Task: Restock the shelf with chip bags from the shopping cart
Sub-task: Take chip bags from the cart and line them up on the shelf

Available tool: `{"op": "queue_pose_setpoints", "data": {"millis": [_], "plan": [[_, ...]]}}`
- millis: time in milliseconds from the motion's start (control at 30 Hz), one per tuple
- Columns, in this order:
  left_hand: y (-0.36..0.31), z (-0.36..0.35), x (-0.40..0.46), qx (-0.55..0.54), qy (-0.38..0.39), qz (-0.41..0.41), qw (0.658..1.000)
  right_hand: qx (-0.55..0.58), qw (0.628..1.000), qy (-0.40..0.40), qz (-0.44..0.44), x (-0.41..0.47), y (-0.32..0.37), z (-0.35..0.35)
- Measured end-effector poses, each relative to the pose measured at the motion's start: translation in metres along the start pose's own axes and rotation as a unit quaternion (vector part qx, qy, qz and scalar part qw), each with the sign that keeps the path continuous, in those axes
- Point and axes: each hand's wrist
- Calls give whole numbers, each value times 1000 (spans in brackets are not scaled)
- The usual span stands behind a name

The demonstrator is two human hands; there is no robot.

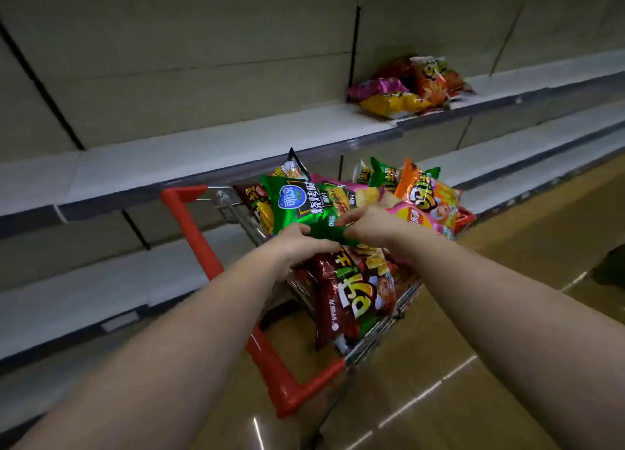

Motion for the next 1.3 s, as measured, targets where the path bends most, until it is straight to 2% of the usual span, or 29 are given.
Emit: {"op": "queue_pose_setpoints", "data": {"millis": [100, 233, 333, 400, 500, 567, 667, 767, 833, 900, 1000, 1067, 1133, 1300], "plan": [[5, -8, -2, 9, -45, 14, 999, -47, 997, 53, 34, 6, -7, 10], [14, -19, -12, -46, -79, 47, 995, -56, 989, 125, 58, 15, -13, 12], [10, -26, -13, -72, -105, 43, 991, -71, 982, 162, 71, 21, -16, 14], [4, -27, -13, -71, -121, 28, 990, -46, 979, 189, 65, 23, -16, 18], [-8, -19, -9, -84, -135, 12, 987, 52, 968, 241, 44, 27, -18, 30], [-22, -8, -10, -65, -134, -3, 989, 65, 960, 267, 46, 29, -19, 37], [-43, 8, -11, -17, -104, -53, 993, 46, 958, 276, 58, 32, -13, 41], [-62, 20, -10, 32, -86, -118, 989, 78, 952, 285, 81, 31, -3, 40], [-68, 26, -7, 58, -95, -134, 985, 103, 955, 261, 99, 32, 3, 39], [-70, 30, -2, 104, -135, -156, 973, 131, 959, 228, 105, 36, 6, 39], [-68, 34, 5, 181, -278, -182, 926, 171, 961, 193, 99, 40, 12, 40], [-65, 36, 5, 137, -365, -177, 904, 217, 956, 174, 95, 43, 15, 39], [-58, 40, 5, 32, -378, -145, 914, 269, 946, 160, 90, 44, 20, 40], [-39, 41, 3, -120, -245, -77, 959, 324, 926, 176, 83, 43, 34, 34]]}}
Point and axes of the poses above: each hand's wrist, its own x-axis towards the middle knuckle, its own z-axis out of the back of the hand, y = z × x, and after that the axes turned 10 degrees about -z, right-handed
